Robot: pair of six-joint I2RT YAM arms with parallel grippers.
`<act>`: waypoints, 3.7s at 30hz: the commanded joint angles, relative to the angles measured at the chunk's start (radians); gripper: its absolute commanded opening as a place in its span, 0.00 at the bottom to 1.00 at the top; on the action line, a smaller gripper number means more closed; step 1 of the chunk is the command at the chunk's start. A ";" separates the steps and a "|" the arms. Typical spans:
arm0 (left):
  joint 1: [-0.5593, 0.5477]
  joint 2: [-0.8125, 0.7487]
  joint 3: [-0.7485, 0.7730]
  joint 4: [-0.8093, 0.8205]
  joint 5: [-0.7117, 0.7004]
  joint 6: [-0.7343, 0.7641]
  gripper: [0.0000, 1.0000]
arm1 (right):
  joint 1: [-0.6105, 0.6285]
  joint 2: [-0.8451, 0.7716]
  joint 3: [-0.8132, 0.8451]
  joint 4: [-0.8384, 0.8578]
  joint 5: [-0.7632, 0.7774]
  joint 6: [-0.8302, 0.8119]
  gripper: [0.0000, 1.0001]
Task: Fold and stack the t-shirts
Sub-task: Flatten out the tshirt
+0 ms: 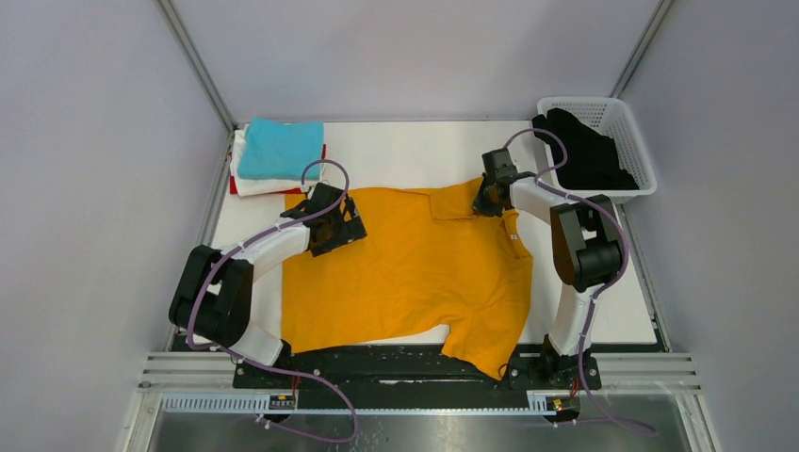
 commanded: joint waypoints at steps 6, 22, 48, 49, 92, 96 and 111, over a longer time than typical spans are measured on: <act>0.001 -0.006 0.019 0.006 -0.042 -0.003 0.99 | 0.009 -0.111 0.068 0.096 -0.013 0.080 0.00; 0.003 0.018 0.106 -0.045 -0.091 0.017 0.99 | 0.010 0.399 0.851 0.075 0.030 0.275 0.98; 0.008 0.377 0.334 -0.021 0.052 -0.022 0.99 | 0.010 0.018 0.039 -0.053 -0.155 0.035 0.99; 0.008 0.407 0.363 -0.025 0.068 -0.022 0.99 | -0.007 0.025 0.048 -0.059 -0.154 0.049 0.99; 0.263 -0.202 -0.121 -0.082 -0.070 -0.074 0.98 | -0.148 -0.697 -0.448 0.066 -0.053 0.059 0.99; 0.264 -0.119 -0.095 -0.099 -0.073 -0.090 0.87 | -0.148 -0.706 -0.458 0.040 -0.046 0.051 0.99; 0.264 0.084 0.007 -0.157 -0.111 -0.107 0.15 | -0.148 -0.685 -0.438 -0.033 0.022 0.039 0.99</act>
